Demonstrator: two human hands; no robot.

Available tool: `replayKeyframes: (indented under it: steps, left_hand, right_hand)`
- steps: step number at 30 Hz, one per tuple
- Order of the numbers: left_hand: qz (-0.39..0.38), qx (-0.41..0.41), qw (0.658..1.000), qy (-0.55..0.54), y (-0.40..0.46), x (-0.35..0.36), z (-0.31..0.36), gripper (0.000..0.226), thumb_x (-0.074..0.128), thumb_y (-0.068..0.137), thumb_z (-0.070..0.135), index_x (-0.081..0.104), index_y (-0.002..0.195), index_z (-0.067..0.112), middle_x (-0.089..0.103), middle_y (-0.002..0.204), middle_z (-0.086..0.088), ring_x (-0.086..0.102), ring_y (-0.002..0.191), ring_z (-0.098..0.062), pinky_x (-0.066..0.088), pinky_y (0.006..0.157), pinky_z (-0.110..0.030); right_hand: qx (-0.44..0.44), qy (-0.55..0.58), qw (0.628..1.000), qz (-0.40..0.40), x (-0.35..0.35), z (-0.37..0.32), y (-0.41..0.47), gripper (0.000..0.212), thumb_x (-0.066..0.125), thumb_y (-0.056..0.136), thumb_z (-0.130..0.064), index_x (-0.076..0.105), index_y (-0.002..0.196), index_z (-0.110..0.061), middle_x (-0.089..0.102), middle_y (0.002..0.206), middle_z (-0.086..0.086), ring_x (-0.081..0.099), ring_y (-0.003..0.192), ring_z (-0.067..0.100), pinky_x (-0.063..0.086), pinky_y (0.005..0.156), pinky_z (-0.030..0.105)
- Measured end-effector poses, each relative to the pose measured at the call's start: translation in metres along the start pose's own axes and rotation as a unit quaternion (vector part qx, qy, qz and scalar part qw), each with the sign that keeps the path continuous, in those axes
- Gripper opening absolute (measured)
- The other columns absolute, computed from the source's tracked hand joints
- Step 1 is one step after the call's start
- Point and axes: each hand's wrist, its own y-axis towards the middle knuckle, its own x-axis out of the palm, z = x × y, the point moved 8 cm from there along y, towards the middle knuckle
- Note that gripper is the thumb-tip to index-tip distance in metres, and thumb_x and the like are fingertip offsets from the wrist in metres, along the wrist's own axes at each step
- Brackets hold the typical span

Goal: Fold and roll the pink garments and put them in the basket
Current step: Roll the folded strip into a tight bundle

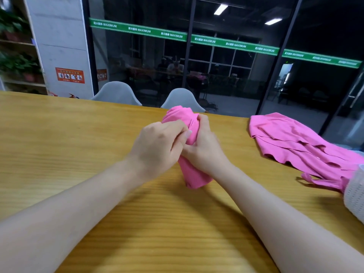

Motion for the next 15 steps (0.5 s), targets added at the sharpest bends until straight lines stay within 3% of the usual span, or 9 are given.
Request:
replayKeyframes:
  steps: [3, 6, 8, 10, 15]
  left_hand:
    - [0.001, -0.051, 0.998, -0.043, -0.003, 0.004, -0.013, 0.024, 0.051, 0.103, 0.028, 0.06, 0.085, 0.016, 0.056, 0.068, 0.007, 0.051, 0.061, -0.017, 0.044, 0.057, -0.043]
    - [-0.005, -0.094, 0.991, -0.095, -0.003, 0.008, -0.022, 0.022, 0.05, 0.104, 0.026, 0.058, 0.086, 0.016, 0.051, 0.067, 0.011, 0.048, 0.061, -0.01, 0.04, 0.057, -0.038]
    - [-0.008, -0.107, 0.986, -0.129, -0.004, 0.008, -0.029, 0.021, 0.049, 0.105, 0.021, 0.058, 0.087, 0.013, 0.051, 0.067, 0.009, 0.049, 0.062, -0.011, 0.04, 0.058, -0.037]
    - [-0.016, -0.121, 0.981, -0.152, -0.007, 0.006, -0.04, 0.021, 0.047, 0.106, 0.019, 0.057, 0.088, 0.012, 0.055, 0.069, 0.001, 0.054, 0.066, -0.021, 0.046, 0.064, -0.046]
    - [-0.02, -0.137, 0.971, -0.193, -0.007, 0.003, -0.041, 0.022, 0.047, 0.107, 0.016, 0.057, 0.088, 0.012, 0.058, 0.073, -0.004, 0.056, 0.071, -0.024, 0.049, 0.072, -0.05]
  right_hand:
    - [0.024, 0.026, 0.999, 0.012, 0.002, 0.007, 0.001, 0.095, 0.079, 0.071, -0.055, 0.019, 0.14, -0.033, 0.065, 0.099, -0.001, 0.066, 0.088, 0.027, 0.056, 0.08, 0.047]
    - [0.067, 0.075, 0.994, -0.039, 0.003, 0.02, 0.001, 0.111, 0.084, 0.065, -0.057, 0.018, 0.152, -0.034, 0.064, 0.118, -0.004, 0.068, 0.1, 0.018, 0.058, 0.085, 0.041]
    - [0.11, 0.151, 0.975, -0.119, 0.01, 0.028, -0.004, 0.085, 0.085, 0.075, -0.05, 0.042, 0.144, -0.025, 0.07, 0.118, -0.003, 0.071, 0.099, 0.017, 0.06, 0.09, 0.044]
    - [0.14, 0.256, 0.936, -0.198, 0.023, 0.03, -0.013, 0.053, 0.077, 0.085, -0.045, 0.061, 0.128, -0.019, 0.076, 0.112, 0.004, 0.074, 0.1, 0.021, 0.055, 0.1, 0.052]
    - [0.16, 0.422, 0.866, -0.217, 0.038, 0.025, -0.016, 0.06, 0.056, 0.096, -0.058, 0.067, 0.129, -0.009, 0.072, 0.117, 0.017, 0.066, 0.108, 0.035, 0.046, 0.109, 0.054]
